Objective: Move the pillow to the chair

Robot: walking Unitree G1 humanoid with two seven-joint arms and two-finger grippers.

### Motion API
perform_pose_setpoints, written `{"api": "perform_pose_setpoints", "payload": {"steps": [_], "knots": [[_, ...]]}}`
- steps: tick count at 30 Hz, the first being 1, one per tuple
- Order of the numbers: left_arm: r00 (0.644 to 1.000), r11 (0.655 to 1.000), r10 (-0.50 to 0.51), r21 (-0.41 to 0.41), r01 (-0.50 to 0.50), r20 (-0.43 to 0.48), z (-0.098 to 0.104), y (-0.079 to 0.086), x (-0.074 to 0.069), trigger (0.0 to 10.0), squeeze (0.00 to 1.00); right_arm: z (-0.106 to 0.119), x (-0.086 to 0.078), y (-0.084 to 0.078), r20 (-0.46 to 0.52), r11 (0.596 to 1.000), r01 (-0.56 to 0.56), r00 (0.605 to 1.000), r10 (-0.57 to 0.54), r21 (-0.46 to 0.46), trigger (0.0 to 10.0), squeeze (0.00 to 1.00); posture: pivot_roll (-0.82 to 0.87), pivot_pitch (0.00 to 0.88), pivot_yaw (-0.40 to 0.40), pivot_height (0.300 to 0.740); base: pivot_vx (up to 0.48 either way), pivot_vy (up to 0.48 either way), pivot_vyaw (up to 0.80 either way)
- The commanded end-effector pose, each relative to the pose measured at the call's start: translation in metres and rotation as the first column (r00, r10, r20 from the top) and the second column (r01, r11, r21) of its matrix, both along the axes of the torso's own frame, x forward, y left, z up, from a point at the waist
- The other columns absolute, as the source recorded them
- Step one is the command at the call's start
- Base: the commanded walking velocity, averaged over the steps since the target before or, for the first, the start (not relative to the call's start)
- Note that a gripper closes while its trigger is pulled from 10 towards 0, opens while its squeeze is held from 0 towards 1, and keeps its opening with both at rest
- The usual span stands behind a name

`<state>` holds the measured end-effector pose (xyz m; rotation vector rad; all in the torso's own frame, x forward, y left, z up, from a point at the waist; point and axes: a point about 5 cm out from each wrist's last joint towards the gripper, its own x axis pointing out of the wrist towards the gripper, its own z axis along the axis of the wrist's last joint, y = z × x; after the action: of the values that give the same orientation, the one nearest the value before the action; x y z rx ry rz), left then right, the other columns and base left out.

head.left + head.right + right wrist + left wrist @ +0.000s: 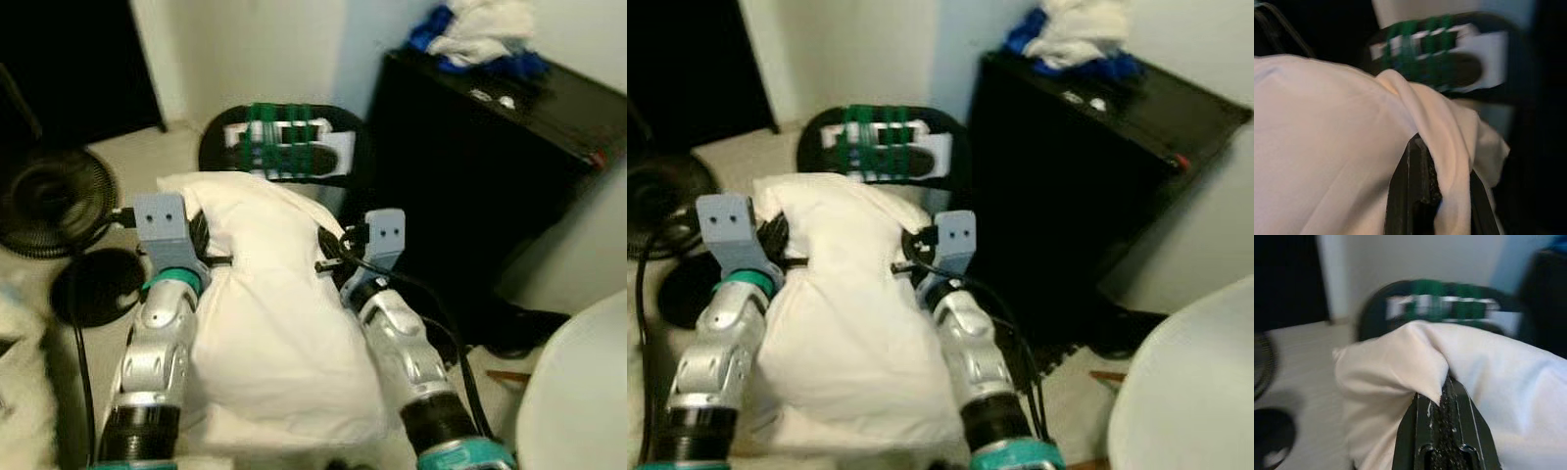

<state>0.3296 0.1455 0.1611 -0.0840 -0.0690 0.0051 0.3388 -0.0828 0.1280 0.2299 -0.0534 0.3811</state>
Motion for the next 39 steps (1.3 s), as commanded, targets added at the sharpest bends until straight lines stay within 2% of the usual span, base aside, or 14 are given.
{"api": "perform_pose_setpoints", "payload": {"steps": [1,15,20,25,33,39], "knots": [[0.999,1.0,-0.011,0.009,0.01,0.03,0.006,0.0,0.001,10.0,0.0,0.011,-0.001,0.015,0.057,0.999,-0.046,0.997,0.045,0.009,10.0,0.0,0.17,0.041,-0.001,0.74,0.345,0.0,0.0],[1.0,1.0,-0.003,0.009,0.003,0.025,0.006,0.002,-0.001,10.0,0.0,0.008,-0.004,0.021,0.061,0.996,-0.078,0.995,0.08,-0.039,10.0,0.0,0.17,0.044,0.0,0.74,0.347,0.0,0.0],[1.0,1.0,0.0,0.007,0.0,0.024,0.005,0.003,-0.002,10.0,0.0,0.007,-0.005,0.023,0.054,0.996,-0.078,0.995,0.08,-0.042,10.0,0.0,0.17,0.042,0.0,0.74,0.346,0.0,0.8],[1.0,1.0,-0.01,0.007,0.01,0.018,0.004,0.001,-0.002,10.0,0.0,0.007,-0.004,0.02,0.046,0.999,-0.051,0.998,0.05,0.003,10.0,0.0,0.17,0.04,0.003,0.74,0.346,0.0,0.33],[0.999,0.999,-0.052,0.003,0.052,-0.002,0.0,-0.005,-0.002,10.0,0.0,0.006,-0.004,0.016,0.043,0.999,-0.035,0.998,0.035,0.005,10.0,0.0,0.17,0.033,0.014,0.74,0.332,0.0,0.0],[0.996,0.996,-0.09,0.019,0.091,-0.027,-0.004,-0.012,-0.002,10.0,0.0,0.004,-0.005,0.016,0.04,1.0,-0.021,0.999,0.02,0.014,10.0,0.0,0.17,0.031,0.025,0.74,0.0,0.0,0.0]]}}
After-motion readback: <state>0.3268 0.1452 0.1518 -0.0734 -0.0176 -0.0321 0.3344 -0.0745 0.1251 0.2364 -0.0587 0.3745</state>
